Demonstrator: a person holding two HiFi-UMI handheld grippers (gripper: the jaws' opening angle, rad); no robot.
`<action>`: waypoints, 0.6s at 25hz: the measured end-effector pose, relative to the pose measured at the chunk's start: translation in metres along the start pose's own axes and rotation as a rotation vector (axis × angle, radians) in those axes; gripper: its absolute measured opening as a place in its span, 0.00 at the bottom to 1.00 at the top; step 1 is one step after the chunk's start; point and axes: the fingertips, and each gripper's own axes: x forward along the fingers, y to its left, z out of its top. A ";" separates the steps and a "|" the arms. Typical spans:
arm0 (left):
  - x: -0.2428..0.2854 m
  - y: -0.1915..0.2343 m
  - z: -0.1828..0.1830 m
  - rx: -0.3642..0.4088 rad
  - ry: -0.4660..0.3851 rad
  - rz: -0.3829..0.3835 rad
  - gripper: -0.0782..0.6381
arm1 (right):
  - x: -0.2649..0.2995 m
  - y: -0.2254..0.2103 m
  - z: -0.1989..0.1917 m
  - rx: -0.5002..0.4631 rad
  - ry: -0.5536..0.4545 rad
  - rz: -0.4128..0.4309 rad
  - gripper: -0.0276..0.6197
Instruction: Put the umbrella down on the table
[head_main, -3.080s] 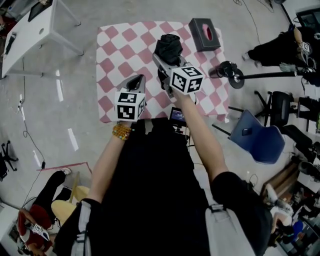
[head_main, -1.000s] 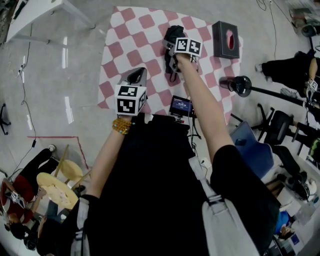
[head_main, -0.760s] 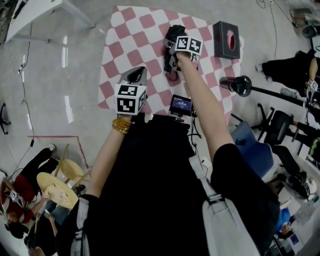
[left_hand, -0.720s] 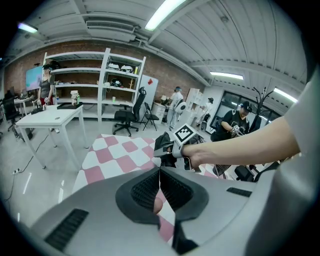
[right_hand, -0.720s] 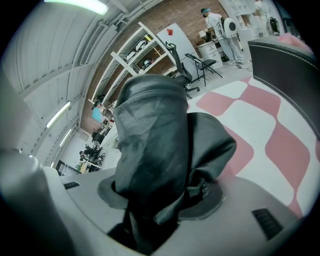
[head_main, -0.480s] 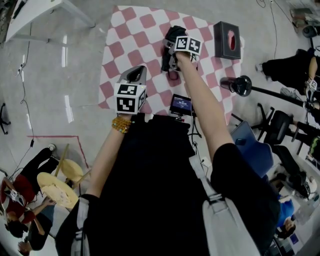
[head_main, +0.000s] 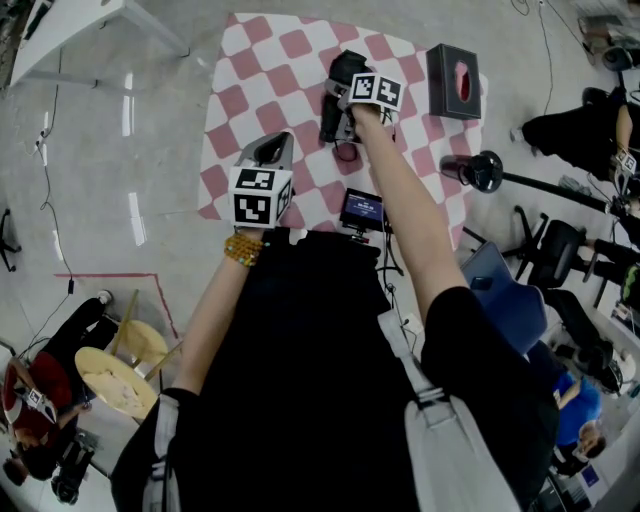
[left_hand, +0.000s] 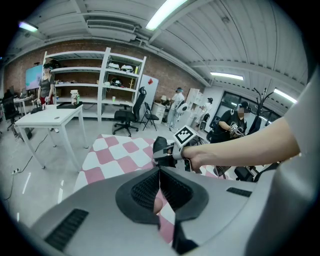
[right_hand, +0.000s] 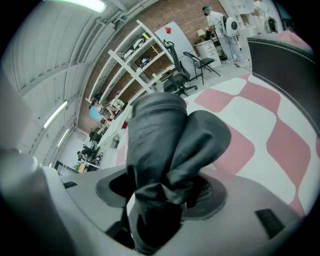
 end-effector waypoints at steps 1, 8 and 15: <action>0.000 0.000 0.000 0.001 0.000 -0.001 0.13 | -0.001 -0.001 0.000 0.001 -0.001 -0.003 0.43; 0.001 -0.003 -0.003 0.007 0.005 -0.011 0.13 | -0.011 -0.007 -0.003 0.017 -0.020 0.002 0.44; 0.002 -0.014 0.001 0.032 0.000 -0.039 0.13 | -0.036 0.011 -0.002 0.035 -0.064 0.066 0.43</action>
